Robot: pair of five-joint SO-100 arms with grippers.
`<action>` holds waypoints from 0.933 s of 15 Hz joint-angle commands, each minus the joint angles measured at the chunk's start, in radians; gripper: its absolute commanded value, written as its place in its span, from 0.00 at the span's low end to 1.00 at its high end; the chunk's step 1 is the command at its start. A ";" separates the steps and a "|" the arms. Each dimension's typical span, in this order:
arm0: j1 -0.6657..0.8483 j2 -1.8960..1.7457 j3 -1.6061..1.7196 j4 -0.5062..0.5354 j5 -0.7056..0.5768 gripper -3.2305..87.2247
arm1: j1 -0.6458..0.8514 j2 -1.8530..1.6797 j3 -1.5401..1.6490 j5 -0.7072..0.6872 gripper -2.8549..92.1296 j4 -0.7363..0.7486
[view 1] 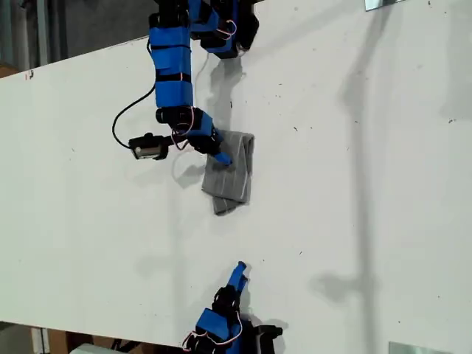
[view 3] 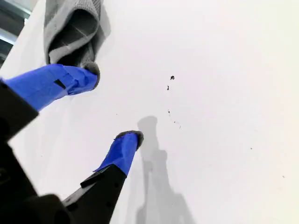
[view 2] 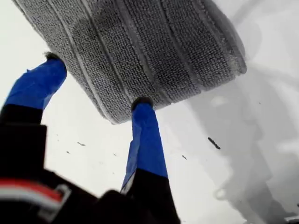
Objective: Grasp corners of a square towel and fold twice.
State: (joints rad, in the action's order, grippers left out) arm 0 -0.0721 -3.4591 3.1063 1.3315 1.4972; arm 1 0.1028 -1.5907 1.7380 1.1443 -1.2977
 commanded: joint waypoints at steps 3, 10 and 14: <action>0.028 0.000 0.006 -0.015 0.002 0.30 | -0.017 -0.032 0.061 0.058 0.30 0.054; 0.029 -0.003 0.006 -0.015 -0.002 0.30 | -0.058 -0.011 0.287 0.285 0.27 0.057; 0.034 -0.005 0.006 -0.017 -0.011 0.30 | -0.127 -0.597 0.686 0.497 0.26 -0.034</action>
State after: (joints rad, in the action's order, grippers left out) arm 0 -0.0537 -3.4591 3.1063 1.3315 1.4972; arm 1 0.0000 -1.9297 2.3270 1.5800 -1.2839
